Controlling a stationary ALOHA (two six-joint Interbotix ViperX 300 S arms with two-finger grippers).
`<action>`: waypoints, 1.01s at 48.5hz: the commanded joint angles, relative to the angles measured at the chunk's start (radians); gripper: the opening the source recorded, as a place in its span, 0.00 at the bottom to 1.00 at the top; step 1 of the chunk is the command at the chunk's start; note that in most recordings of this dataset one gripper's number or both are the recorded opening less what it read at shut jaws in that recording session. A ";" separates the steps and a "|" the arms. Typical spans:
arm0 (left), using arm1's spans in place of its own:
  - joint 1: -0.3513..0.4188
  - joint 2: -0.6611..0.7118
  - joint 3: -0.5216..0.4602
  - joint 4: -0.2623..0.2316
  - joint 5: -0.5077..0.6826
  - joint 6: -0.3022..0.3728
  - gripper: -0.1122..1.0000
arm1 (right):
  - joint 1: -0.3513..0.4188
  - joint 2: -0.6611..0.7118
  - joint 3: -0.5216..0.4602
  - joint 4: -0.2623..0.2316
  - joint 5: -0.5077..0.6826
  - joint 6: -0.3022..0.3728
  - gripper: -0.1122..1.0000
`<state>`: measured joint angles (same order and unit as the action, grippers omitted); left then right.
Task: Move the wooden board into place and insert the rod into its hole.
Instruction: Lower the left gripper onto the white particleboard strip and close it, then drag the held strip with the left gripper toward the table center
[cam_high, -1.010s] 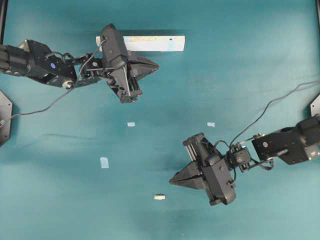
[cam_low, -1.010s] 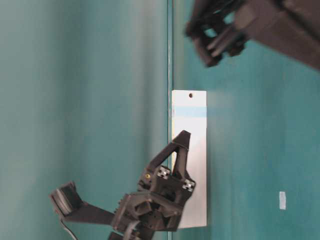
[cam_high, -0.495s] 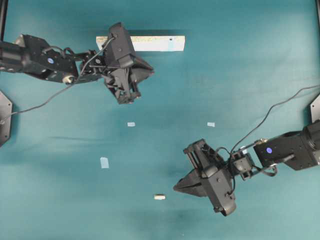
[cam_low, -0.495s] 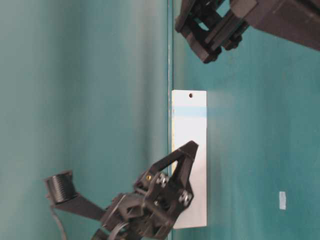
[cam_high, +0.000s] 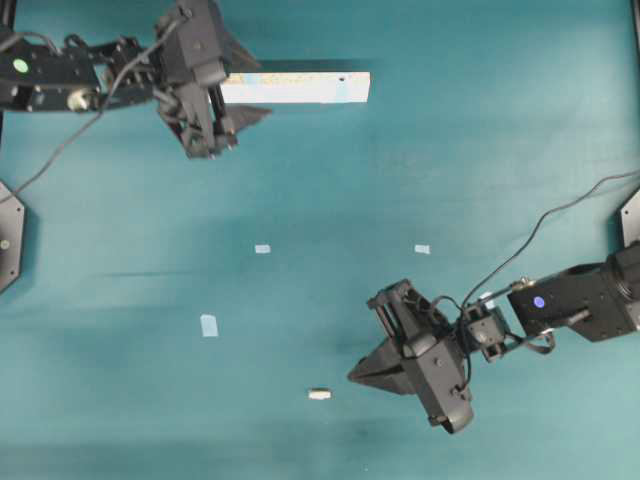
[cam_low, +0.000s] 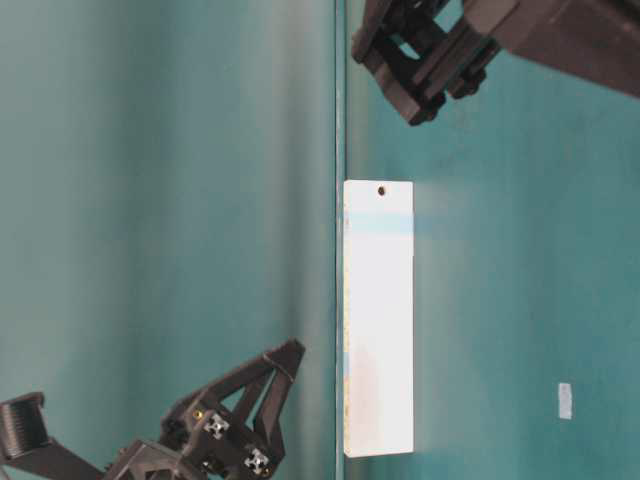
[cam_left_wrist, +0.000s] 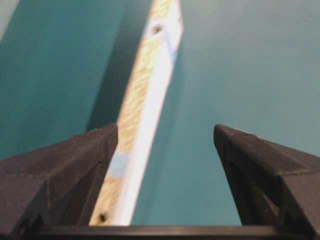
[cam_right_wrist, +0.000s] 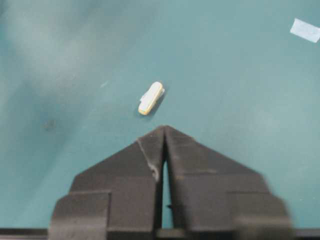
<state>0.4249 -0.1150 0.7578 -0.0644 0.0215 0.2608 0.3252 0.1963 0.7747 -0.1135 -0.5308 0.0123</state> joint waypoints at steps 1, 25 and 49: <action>0.018 -0.008 -0.015 0.002 0.008 0.026 0.89 | 0.005 -0.037 -0.015 -0.002 0.011 0.002 0.29; 0.089 0.098 -0.020 0.002 -0.014 0.192 0.89 | 0.005 -0.044 -0.046 -0.002 0.164 0.002 0.94; 0.094 0.253 -0.081 0.002 -0.094 0.193 0.89 | 0.005 -0.046 -0.049 -0.002 0.172 0.002 0.94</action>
<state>0.5154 0.1365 0.7041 -0.0644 -0.0568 0.4525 0.3252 0.1841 0.7424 -0.1135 -0.3574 0.0123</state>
